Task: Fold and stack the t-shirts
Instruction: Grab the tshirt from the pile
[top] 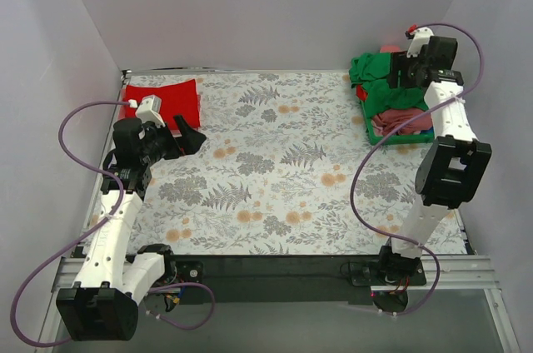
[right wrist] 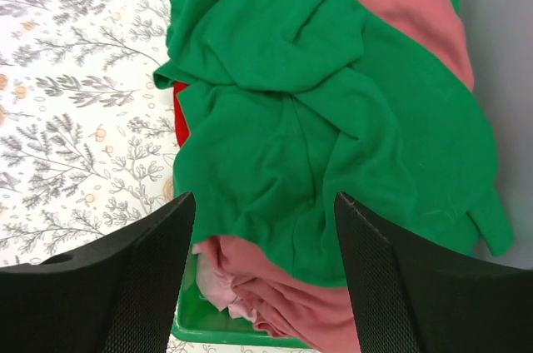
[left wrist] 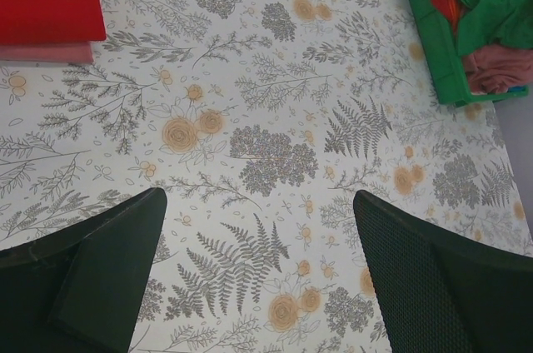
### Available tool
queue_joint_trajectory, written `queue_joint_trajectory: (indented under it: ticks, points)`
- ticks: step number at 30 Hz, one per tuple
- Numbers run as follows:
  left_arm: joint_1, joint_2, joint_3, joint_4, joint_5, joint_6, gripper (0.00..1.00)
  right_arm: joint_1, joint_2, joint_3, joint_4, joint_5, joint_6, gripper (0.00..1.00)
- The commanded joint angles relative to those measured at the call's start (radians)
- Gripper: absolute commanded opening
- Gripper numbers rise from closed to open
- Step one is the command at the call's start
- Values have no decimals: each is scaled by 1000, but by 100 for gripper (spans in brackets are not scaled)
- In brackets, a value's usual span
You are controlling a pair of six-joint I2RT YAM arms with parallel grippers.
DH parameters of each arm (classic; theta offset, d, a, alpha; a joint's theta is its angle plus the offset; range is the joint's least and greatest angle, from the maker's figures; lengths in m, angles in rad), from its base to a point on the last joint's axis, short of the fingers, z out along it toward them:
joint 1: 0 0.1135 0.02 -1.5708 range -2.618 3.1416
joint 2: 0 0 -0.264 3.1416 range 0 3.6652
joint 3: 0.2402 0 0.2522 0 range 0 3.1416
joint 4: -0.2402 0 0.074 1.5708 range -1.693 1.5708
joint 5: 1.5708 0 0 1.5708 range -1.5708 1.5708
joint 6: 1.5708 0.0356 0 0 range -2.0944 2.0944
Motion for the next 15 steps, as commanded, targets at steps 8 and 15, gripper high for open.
queue_joint_trajectory:
  ticks: [8, 15]
  points:
    - [1, 0, -22, 38, 19, -1, 95, 118, 42, 48, 43, 326, -115, 71]
    - [-1, 0, -31, 46, 20, -4, 95, 192, 50, -6, 170, 586, -221, 69]
